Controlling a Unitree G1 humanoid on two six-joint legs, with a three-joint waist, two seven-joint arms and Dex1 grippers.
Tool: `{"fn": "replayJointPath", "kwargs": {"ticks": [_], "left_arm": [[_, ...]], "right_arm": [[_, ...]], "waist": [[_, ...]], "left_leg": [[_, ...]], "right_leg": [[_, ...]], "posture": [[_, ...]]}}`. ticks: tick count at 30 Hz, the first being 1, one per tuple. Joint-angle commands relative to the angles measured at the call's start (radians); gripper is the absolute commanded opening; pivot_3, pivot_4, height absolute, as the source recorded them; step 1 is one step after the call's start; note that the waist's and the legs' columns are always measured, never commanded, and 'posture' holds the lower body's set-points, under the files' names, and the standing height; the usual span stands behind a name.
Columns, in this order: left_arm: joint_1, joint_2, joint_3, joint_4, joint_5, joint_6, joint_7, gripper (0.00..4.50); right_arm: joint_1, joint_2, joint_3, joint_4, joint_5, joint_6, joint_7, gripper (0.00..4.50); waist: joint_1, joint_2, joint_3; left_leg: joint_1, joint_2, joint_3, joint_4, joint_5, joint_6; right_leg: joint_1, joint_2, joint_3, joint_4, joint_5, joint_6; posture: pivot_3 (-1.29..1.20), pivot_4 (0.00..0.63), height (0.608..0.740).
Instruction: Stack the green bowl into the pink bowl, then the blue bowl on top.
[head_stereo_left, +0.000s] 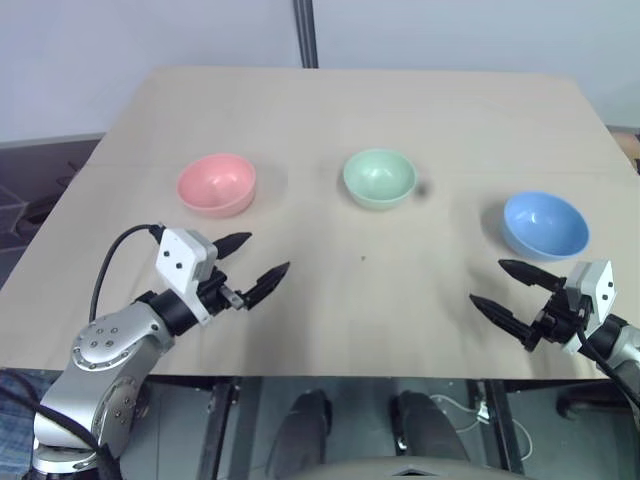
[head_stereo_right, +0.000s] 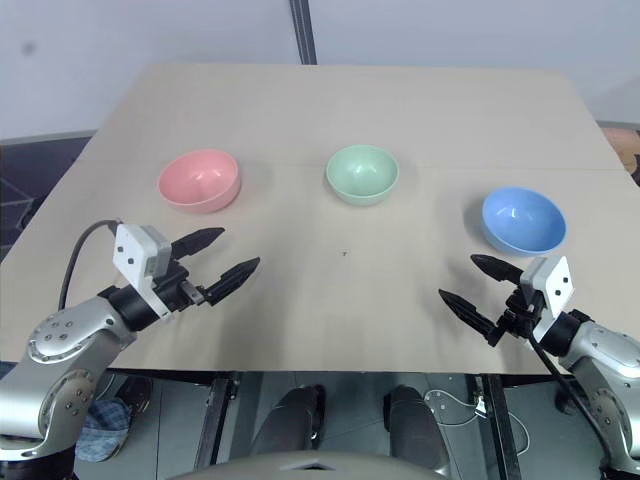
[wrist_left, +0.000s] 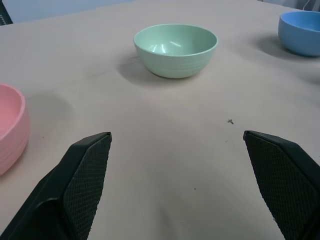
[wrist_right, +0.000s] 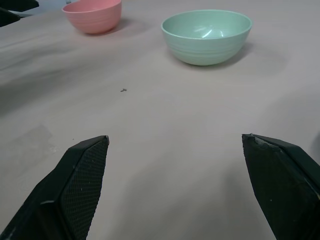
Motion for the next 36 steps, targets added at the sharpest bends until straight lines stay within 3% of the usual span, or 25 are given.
{"fn": "replayJointPath", "kwargs": {"ticks": [1, 8, 21, 26, 32, 36], "left_arm": [[0.003, 0.003, 0.013, -0.016, -0.003, -0.024, -0.002, 4.47], [-0.014, 0.013, 0.015, -0.005, -0.001, -0.026, -0.007, 4.47], [-0.070, 0.023, 0.018, 0.105, 0.127, -0.120, 0.025, 4.47], [-0.117, 0.104, -0.023, 0.217, 0.277, -0.166, 0.035, 4.47], [-0.245, 0.235, -0.101, 0.436, 0.522, -0.270, 0.094, 4.47], [-0.310, 0.277, -0.131, 0.528, 0.590, -0.308, 0.098, 4.47]], "right_arm": [[0.001, -0.003, -0.010, -0.010, 0.008, -0.030, 0.005, 4.50], [0.002, -0.004, -0.012, -0.009, 0.009, -0.037, 0.003, 4.50], [-0.024, -0.042, -0.043, -0.060, 0.096, 0.000, 0.022, 4.50], [-0.050, -0.073, -0.080, -0.083, 0.193, 0.067, 0.010, 4.50], [-0.060, -0.096, -0.092, -0.080, 0.206, 0.079, 0.010, 4.50], [-0.067, -0.103, -0.105, -0.074, 0.207, 0.078, 0.010, 4.50]], "waist": [[0.000, 0.000, 0.000], [0.000, 0.000, 0.000], [0.000, 0.000, 0.000], [0.000, 0.000, 0.000], [0.001, 0.000, 0.000], [-0.001, 0.000, 0.000]], "left_leg": [[0.000, 0.000, 0.000, 0.000, 0.000, 0.000], [0.000, 0.000, 0.000, 0.000, 0.000, 0.000], [0.000, 0.000, 0.000, 0.000, 0.000, 0.000], [0.000, 0.000, 0.000, 0.001, 0.000, 0.000], [0.000, 0.000, 0.000, 0.001, 0.000, 0.000], [0.000, 0.000, -0.001, 0.001, 0.000, 0.000]], "right_leg": [[0.000, 0.000, 0.000, 0.000, 0.000, 0.000], [0.000, 0.000, 0.000, 0.000, 0.000, 0.000], [0.000, 0.000, 0.000, 0.001, 0.000, 0.000], [0.000, 0.000, 0.000, 0.001, 0.000, 0.000], [0.000, 0.001, 0.000, 0.001, 0.000, 0.000], [0.000, 0.001, -0.001, 0.000, 0.000, 0.000]], "posture": [[0.00, 0.150, 0.740], [0.00, 0.150, 0.740], [0.00, 0.150, 0.740], [0.00, 0.150, 0.740], [0.00, 0.150, 0.740], [0.00, 0.150, 0.740]]}}
